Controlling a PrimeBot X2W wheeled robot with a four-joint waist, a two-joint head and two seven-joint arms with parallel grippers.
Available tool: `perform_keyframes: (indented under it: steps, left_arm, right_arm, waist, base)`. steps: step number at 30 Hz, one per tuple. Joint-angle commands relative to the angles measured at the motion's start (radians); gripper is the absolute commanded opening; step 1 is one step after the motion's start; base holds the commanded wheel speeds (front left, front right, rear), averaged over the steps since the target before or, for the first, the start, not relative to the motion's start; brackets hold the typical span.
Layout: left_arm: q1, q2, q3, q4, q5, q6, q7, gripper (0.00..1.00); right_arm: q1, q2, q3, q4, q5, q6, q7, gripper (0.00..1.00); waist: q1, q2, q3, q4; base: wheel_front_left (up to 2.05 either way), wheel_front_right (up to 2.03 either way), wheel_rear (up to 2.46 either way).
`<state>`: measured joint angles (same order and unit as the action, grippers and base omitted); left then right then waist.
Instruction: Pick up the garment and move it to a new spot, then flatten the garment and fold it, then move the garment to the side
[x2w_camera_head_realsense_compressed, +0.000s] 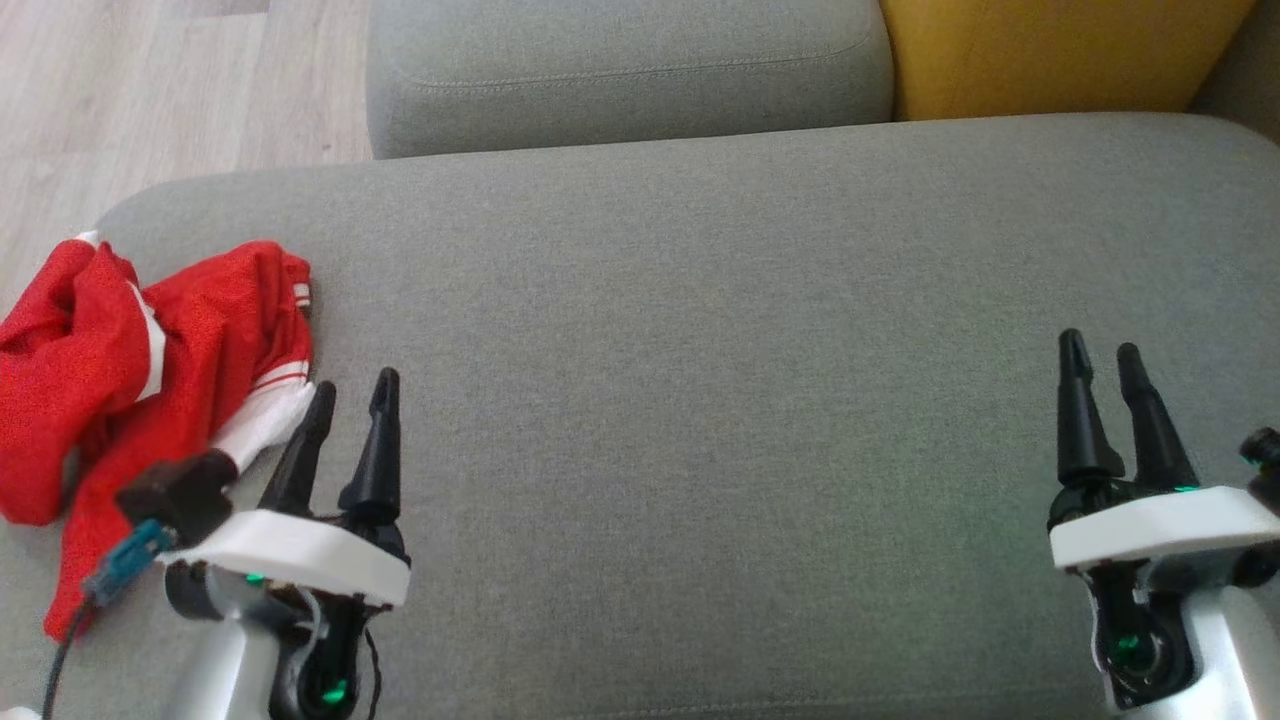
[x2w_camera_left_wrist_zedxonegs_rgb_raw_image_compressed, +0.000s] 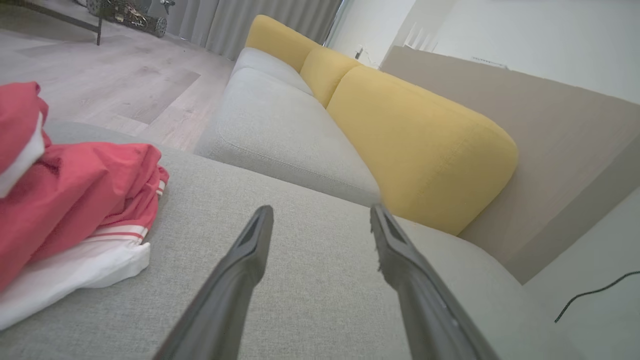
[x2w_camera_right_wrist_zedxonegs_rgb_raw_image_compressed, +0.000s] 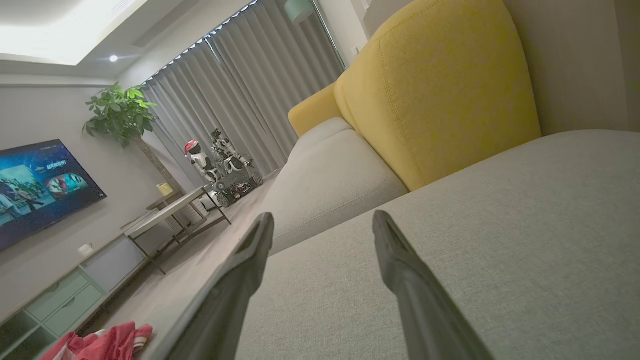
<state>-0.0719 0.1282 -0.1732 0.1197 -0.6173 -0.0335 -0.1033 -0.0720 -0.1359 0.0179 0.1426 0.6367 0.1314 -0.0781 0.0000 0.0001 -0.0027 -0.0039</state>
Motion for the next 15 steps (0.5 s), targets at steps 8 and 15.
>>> perform_keyframes:
  steps: [8,15]
  left_arm:
    - [-0.067,0.047,-0.026,-0.032,0.126,0.047,-0.035,1.0]
    - [-0.067,0.063,-0.046,-0.028,0.198,0.091,-0.056,1.0]
  right_arm:
    - [-0.039,-0.02,0.03,-0.028,-0.121,0.0,-0.022,1.0]
    - [-0.034,-0.011,0.04,-0.007,-0.202,-0.001,-0.032,1.0]
  waist:
    - [0.0,-0.0001,-0.003,-0.001]
    - [0.0,-0.0001,-0.004,-0.004]
  base:
    - [0.0,0.0,0.0]
    - [0.0,0.0,0.0]
